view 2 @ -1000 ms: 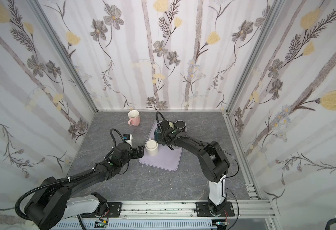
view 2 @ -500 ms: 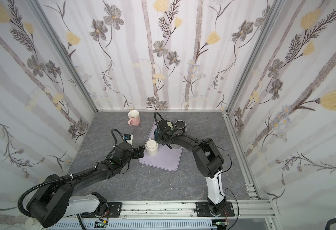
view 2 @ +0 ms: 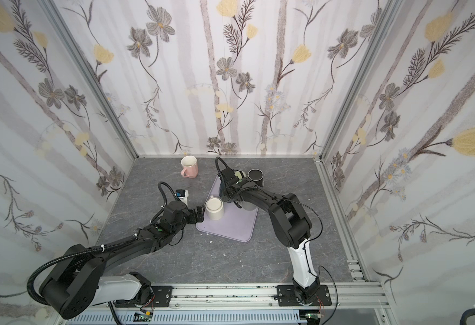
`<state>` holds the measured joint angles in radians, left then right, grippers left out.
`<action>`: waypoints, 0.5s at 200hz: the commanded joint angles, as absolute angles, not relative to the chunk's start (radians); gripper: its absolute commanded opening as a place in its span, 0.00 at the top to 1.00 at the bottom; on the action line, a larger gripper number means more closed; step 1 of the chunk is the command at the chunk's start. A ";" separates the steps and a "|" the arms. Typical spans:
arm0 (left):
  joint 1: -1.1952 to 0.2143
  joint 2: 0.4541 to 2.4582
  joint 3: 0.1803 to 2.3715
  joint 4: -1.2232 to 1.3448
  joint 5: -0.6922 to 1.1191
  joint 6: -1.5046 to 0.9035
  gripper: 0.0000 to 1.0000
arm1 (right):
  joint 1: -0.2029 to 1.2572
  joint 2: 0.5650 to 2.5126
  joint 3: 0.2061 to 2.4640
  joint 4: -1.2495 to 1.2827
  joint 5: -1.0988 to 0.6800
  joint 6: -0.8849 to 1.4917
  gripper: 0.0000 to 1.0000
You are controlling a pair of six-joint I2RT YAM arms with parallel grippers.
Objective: Turn the mug right side up
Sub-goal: Pick up the mug from the tray.
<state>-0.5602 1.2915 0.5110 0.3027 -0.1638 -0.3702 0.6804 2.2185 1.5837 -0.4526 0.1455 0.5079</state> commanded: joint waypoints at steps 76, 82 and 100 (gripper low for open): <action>-0.560 1.326 0.533 0.304 -0.173 -0.377 0.00 | 0.689 2.181 1.572 -0.498 0.198 0.532 0.95; -0.560 1.331 0.534 0.304 -0.173 -0.378 0.00 | 0.694 2.169 1.564 -0.498 0.201 0.536 0.95; -0.560 1.343 0.538 0.304 -0.170 -0.381 0.00 | 0.701 2.129 1.531 -0.496 0.219 0.544 0.97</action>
